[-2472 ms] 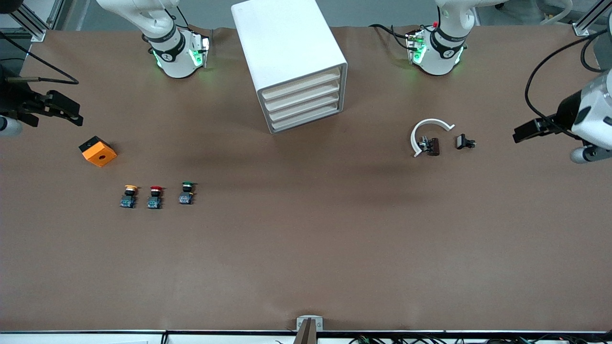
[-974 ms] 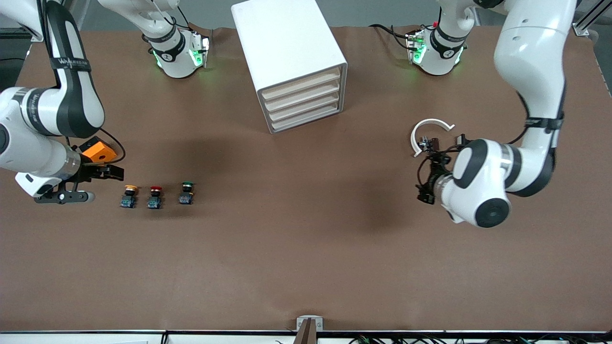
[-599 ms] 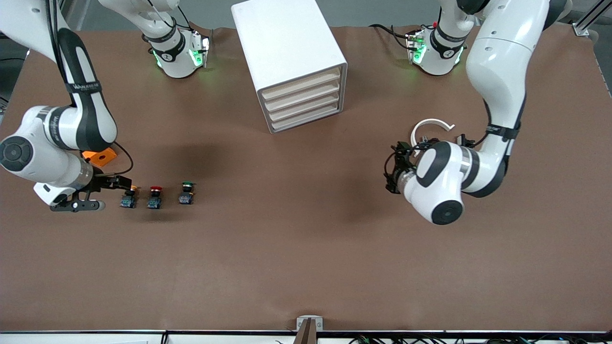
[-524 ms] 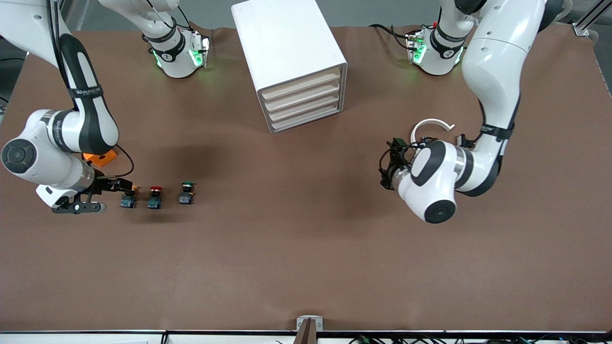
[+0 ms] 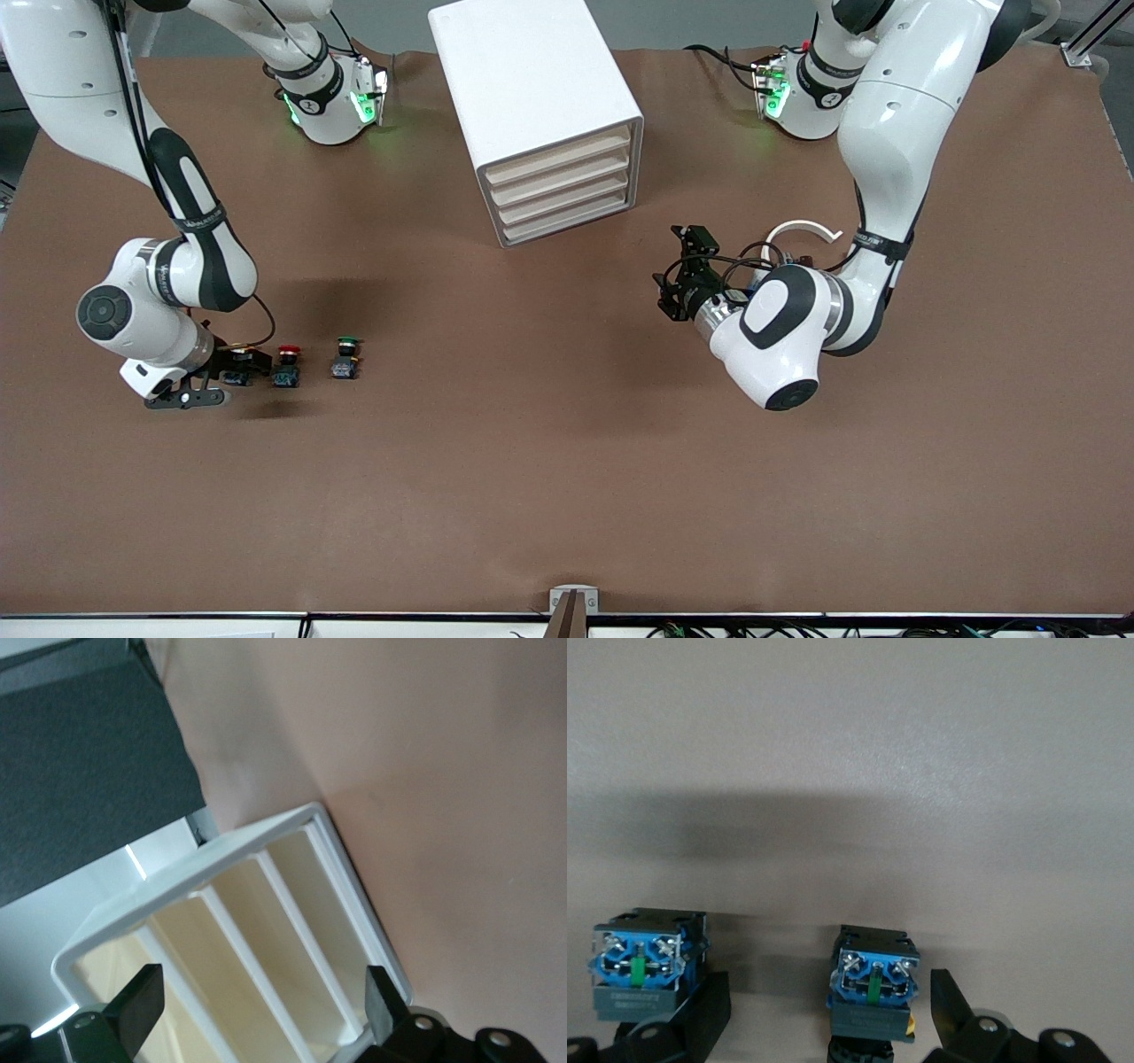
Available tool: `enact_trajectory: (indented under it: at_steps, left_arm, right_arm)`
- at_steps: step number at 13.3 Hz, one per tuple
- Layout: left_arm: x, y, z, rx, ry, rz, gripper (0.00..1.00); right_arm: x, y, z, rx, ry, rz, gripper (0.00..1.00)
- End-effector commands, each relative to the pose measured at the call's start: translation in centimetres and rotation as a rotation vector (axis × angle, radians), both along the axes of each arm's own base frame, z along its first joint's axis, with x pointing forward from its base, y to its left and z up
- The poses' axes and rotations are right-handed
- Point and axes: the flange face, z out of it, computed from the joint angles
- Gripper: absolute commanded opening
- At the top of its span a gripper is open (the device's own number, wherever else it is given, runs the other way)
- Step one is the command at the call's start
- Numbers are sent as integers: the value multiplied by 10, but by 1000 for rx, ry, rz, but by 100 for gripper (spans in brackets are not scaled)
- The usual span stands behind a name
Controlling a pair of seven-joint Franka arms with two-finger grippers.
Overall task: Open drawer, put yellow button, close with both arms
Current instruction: 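Grasp the yellow button with the right gripper while the left gripper grips the drawer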
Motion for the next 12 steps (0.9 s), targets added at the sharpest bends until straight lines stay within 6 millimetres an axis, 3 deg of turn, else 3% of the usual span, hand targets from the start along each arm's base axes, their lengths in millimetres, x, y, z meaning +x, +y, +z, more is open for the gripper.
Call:
enact_trajectory:
  at_steps: [1, 7, 10, 12]
  left_arm:
    - [-15, -34, 8, -1, 20, -34, 100]
    - [-41, -75, 12, 170, 124, 24, 100]
    - [-54, -102, 18, 158, 204, 72, 100]
    - [-64, -113, 16, 172, 218, 61, 100]
  right_arm:
    - [-6, -3, 7, 6, -7, -1, 100]
    - [-10, -22, 1, 6, 0, -40, 100]
    - [-10, -22, -4, 7, 7, -40, 58]
    - [-10, -21, -4, 6, 8, -37, 41]
